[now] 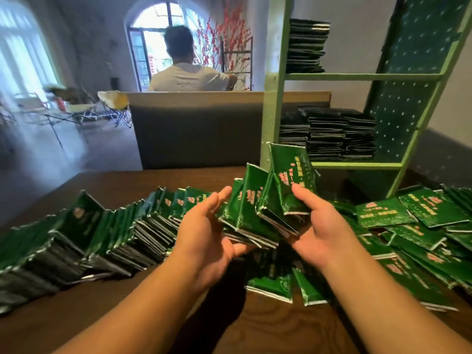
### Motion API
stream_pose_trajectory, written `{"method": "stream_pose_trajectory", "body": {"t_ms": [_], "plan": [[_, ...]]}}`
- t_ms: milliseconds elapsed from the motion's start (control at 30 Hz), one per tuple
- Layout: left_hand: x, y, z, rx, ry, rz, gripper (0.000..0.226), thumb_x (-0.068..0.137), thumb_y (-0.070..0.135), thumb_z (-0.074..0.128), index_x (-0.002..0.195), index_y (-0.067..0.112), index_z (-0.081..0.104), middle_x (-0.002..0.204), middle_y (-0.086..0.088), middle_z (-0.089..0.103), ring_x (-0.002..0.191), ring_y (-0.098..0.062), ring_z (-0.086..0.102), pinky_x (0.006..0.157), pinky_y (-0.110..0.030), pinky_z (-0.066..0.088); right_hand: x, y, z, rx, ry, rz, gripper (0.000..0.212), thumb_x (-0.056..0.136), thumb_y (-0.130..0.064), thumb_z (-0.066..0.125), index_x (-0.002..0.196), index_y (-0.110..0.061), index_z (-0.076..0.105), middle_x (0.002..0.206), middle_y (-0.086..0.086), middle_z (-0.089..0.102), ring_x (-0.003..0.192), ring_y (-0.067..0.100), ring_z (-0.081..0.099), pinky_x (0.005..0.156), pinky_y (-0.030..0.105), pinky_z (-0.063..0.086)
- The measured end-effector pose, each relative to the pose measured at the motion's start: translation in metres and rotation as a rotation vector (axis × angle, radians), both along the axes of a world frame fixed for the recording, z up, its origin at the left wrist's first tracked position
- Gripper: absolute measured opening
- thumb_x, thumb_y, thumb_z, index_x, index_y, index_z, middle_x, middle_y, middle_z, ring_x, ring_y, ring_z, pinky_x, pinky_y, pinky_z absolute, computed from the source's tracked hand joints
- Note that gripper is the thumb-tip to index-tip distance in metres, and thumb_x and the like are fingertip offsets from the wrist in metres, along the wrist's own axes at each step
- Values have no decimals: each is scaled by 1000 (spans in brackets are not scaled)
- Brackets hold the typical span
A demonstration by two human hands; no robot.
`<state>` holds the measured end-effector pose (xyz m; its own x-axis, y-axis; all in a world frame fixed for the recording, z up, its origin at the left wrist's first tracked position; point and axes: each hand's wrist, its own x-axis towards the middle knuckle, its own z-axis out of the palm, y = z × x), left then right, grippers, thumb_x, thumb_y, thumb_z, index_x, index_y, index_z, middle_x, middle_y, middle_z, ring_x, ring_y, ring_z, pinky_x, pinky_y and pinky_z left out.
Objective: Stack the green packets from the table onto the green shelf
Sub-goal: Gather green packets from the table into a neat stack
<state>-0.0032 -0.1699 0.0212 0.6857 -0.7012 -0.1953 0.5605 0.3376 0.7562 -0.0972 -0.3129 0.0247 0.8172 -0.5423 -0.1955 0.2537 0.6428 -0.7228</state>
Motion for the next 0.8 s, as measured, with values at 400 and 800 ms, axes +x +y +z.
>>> {"method": "stream_pose_trajectory", "body": {"t_ms": [400, 800], "plan": [[23, 15, -33, 3, -291, 203, 56, 93, -9, 59, 130, 33, 62, 128, -4, 68, 97, -25, 76, 66, -33, 62, 22, 29, -19, -309, -12, -58, 42, 74, -9, 72, 110, -30, 64, 95, -1, 80, 85, 16, 77, 72, 40, 57], [24, 23, -29, -27, -290, 318, 28, 94, 8, 63, 115, 26, 69, 101, -6, 75, 85, -23, 75, 73, -44, 61, 25, 27, -32, -94, -117, 78, 67, 53, -17, 79, 118, -4, 71, 111, 19, 75, 99, 34, 75, 80, 56, 60]]}}
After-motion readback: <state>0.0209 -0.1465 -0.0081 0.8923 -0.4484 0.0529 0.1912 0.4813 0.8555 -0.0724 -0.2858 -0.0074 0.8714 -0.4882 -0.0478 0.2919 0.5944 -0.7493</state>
